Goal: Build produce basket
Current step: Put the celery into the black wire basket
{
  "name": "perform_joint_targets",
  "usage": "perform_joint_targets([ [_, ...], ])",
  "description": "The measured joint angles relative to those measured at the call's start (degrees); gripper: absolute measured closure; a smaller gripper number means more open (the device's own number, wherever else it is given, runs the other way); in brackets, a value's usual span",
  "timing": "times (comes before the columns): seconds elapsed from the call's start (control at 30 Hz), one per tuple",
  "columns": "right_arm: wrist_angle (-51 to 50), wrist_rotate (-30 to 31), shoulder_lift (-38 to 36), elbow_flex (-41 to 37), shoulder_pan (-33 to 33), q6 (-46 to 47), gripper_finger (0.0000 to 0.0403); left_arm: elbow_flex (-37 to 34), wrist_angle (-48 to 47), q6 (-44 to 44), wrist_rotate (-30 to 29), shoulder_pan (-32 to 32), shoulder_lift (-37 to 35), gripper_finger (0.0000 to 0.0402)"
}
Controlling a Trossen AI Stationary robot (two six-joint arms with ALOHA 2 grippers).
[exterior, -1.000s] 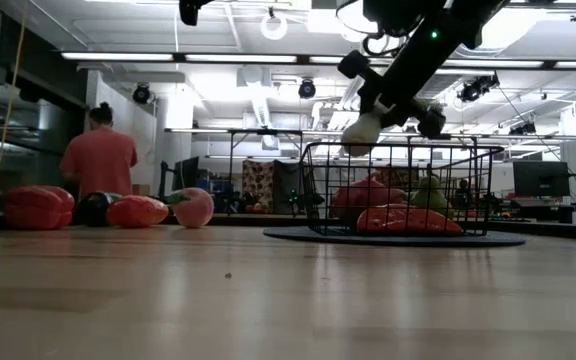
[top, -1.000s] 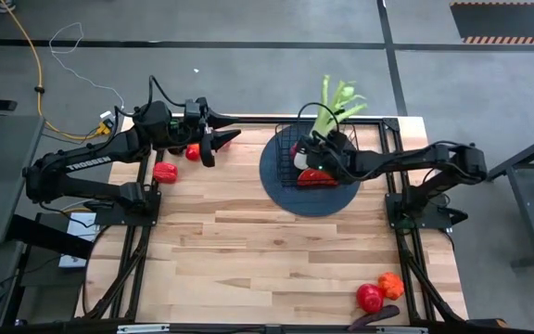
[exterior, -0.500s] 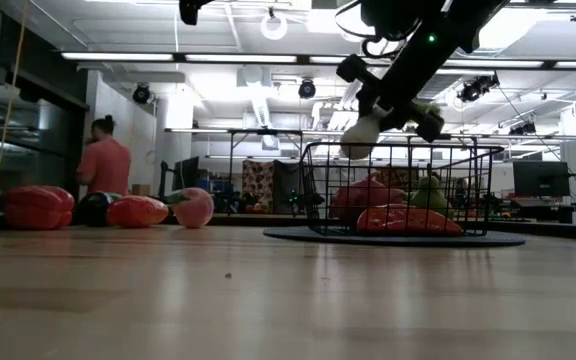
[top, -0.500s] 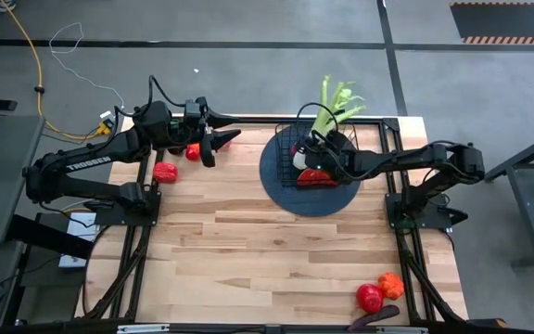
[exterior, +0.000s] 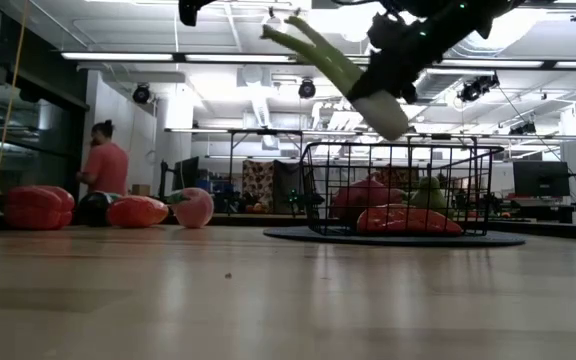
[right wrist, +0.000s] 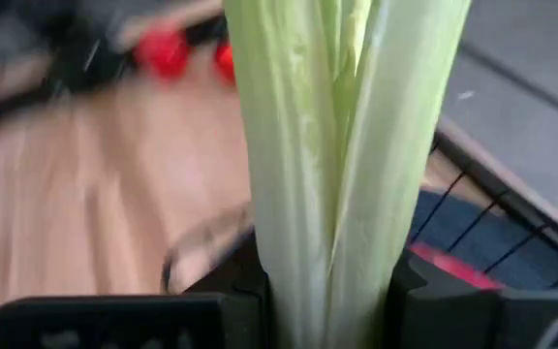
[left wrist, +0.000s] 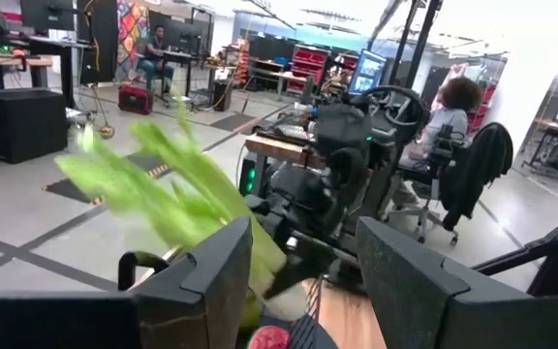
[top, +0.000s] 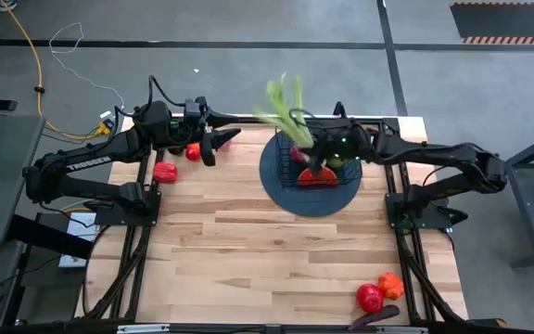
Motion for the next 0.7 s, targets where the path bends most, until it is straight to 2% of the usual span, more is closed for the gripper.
perform_joint_targets([
  [0.1, -8.08, -7.36, -0.71, 0.00, -1.98, -10.09, 0.0320, 0.00, 0.00, -0.85, -0.15, 0.00, 0.00, 0.0225],
  [0.17, -12.95, -9.81, -0.82, 0.01, -2.55, -16.97, 0.0320, 0.00, 0.00, -0.99, -0.15, -0.02, 0.00, 0.0225],
  [0.43, -31.49, -10.54, -0.77, 5.36, -3.24, -33.92, 0.0320, 0.00, 0.02, -2.92, -3.35, -0.02, 0.00, 0.0225],
  [0.6, -36.09, -11.35, -0.74, 3.81, -4.96, -36.41, 0.0320, 0.00, 0.02, -3.07, -4.87, -0.04, 0.00, 0.0225],
  [0.7, -34.81, -11.27, -0.69, 2.50, -6.14, -35.10, 0.0320, 0.00, 0.04, -3.47, -4.89, -0.04, 0.00, 0.0225],
])
